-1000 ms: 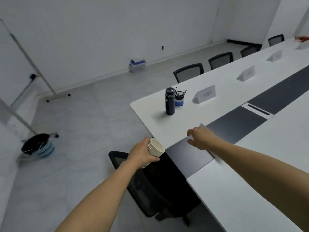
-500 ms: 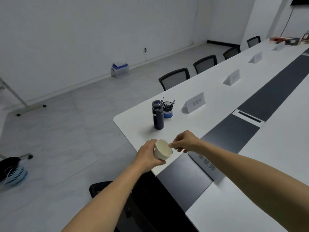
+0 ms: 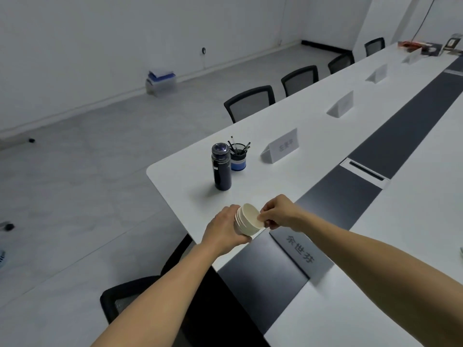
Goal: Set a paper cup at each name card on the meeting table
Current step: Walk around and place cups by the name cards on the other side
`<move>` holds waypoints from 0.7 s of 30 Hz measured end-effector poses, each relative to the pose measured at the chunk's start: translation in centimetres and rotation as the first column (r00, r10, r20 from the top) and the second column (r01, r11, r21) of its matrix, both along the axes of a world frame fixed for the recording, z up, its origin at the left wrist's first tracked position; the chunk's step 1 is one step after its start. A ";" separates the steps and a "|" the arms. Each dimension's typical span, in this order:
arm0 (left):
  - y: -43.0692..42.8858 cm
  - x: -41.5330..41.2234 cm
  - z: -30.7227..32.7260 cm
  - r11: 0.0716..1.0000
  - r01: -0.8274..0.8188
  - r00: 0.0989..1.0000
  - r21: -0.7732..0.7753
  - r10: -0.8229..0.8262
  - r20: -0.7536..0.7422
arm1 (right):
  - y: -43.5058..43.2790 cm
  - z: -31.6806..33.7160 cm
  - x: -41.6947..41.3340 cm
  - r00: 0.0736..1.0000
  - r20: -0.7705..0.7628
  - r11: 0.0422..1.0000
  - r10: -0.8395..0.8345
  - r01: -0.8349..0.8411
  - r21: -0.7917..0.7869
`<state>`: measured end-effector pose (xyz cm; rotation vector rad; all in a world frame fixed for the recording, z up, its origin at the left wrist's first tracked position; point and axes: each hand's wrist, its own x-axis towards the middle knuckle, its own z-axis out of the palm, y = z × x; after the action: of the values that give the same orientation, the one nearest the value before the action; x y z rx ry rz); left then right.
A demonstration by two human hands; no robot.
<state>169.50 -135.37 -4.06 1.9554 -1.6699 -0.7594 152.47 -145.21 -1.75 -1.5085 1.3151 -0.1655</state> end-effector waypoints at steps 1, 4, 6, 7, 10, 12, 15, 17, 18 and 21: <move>-0.4 -0.4 -0.5 1.000 0.011 1.000 0.016 -0.011 0.006 | -0.4 -0.4 -0.6 1.000 -0.003 1.000 -0.018 0.018 0.007; -1.2 -1.4 -1.8 0.997 0.035 0.999 0.064 -0.036 0.014 | -2.0 -1.0 -2.8 0.991 0.013 0.991 -0.130 0.130 0.009; -1.5 -1.9 -2.8 0.994 0.049 0.998 0.102 -0.052 0.022 | -3.7 -1.5 -5.0 0.961 0.030 0.962 -0.273 0.274 -0.023; -1.5 -2.1 -3.2 0.991 0.054 0.998 0.120 -0.057 0.025 | -4.6 -1.9 -6.2 0.931 0.043 0.930 -0.364 0.365 -0.044; -1.7 -2.4 -4.3 0.984 0.066 0.997 0.165 -0.072 0.032 | -6.6 -4.2 -10.2 0.819 0.014 0.811 -0.574 0.571 -0.126; -2.3 -2.8 -5.4 0.977 0.074 0.996 0.202 -0.084 0.042 | -7.4 -6.9 -12.9 0.741 -0.053 0.739 -0.669 0.658 -0.145; -2.2 -2.9 -6.2 0.968 0.074 0.995 0.241 -0.088 0.046 | -7.0 -9.7 -14.9 0.673 -0.124 0.684 -0.729 0.720 -0.116; -2.1 -3.1 -6.7 0.962 0.078 0.994 0.263 -0.095 0.051 | -6.7 -11.3 -15.3 0.661 -0.162 0.677 -0.732 0.733 -0.066; -2.1 -3.1 -7.1 0.958 0.081 0.994 0.275 -0.100 0.054 | -6.5 -12.0 -15.3 0.659 -0.177 0.674 -0.731 0.737 -0.041; -1.8 -3.1 -7.7 0.953 0.087 0.993 0.289 -0.105 0.048 | -6.2 -12.9 -15.1 0.652 -0.195 0.665 -0.733 0.747 0.001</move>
<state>166.36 -137.16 -11.72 2.1213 -1.7862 -1.0380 137.40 -151.40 -14.63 -0.8328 2.0171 -0.5050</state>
